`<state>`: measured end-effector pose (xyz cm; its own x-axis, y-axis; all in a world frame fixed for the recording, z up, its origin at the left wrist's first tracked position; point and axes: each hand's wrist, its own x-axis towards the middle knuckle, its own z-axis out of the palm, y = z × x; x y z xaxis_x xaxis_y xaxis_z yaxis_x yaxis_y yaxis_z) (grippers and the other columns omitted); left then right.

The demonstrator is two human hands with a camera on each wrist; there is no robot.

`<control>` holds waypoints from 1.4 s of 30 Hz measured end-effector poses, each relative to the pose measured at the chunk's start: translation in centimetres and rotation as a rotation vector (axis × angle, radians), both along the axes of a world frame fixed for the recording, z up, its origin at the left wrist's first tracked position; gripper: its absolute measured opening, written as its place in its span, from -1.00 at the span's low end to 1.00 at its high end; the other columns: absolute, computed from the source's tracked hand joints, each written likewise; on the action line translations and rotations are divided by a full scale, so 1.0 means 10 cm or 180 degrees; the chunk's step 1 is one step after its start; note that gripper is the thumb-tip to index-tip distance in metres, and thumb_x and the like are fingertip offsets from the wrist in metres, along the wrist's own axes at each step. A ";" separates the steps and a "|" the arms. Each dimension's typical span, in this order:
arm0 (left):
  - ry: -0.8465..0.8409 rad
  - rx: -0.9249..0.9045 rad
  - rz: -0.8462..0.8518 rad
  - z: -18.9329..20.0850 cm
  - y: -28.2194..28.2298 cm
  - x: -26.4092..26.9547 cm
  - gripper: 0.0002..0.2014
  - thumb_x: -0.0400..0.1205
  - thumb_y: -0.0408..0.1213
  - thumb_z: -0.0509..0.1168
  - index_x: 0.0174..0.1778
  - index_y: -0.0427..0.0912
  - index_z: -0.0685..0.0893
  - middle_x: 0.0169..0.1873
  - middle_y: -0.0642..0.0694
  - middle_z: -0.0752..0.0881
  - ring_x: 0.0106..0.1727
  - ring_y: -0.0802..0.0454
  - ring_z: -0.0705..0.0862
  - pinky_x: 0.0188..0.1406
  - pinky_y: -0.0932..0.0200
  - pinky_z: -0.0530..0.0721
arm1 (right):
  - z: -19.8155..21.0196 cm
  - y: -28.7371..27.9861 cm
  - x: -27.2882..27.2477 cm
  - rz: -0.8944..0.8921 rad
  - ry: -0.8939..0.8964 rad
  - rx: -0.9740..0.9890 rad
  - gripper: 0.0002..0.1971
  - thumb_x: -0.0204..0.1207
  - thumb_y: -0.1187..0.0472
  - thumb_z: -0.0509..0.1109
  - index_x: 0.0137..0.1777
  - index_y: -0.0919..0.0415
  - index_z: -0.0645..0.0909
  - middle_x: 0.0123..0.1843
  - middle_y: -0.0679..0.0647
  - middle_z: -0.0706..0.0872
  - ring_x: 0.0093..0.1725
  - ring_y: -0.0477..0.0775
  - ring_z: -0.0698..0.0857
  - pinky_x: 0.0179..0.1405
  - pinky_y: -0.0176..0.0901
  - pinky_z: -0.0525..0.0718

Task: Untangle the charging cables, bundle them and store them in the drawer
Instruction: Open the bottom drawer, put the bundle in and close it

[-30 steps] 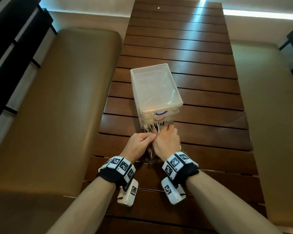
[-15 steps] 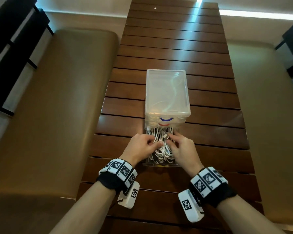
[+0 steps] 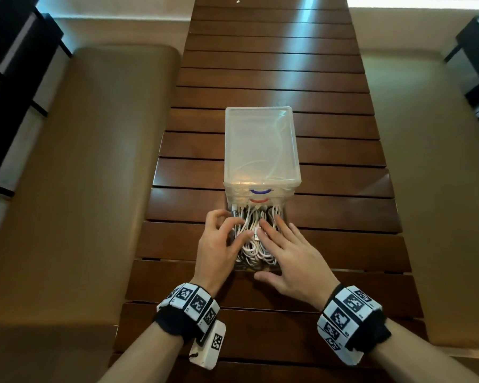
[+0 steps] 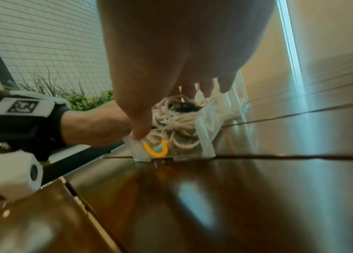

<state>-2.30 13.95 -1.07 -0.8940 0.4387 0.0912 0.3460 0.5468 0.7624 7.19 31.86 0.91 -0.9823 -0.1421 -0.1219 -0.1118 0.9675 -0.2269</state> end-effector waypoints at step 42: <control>-0.0596 -0.1105 -0.1037 -0.04 0.10 -0.10 -0.36 0.78 0.25 -0.21 0.68 0.23 -0.39 0.62 0.33 -0.52 0.67 0.18 -0.52 0.66 -0.25 -0.41 | -0.07 0.13 -0.35 0.0149 -0.0637 -0.0200 -0.23 0.66 -0.40 -0.22 0.74 -0.06 -0.33 0.75 -0.01 -0.46 0.69 0.00 -0.52 0.70 0.19 -0.30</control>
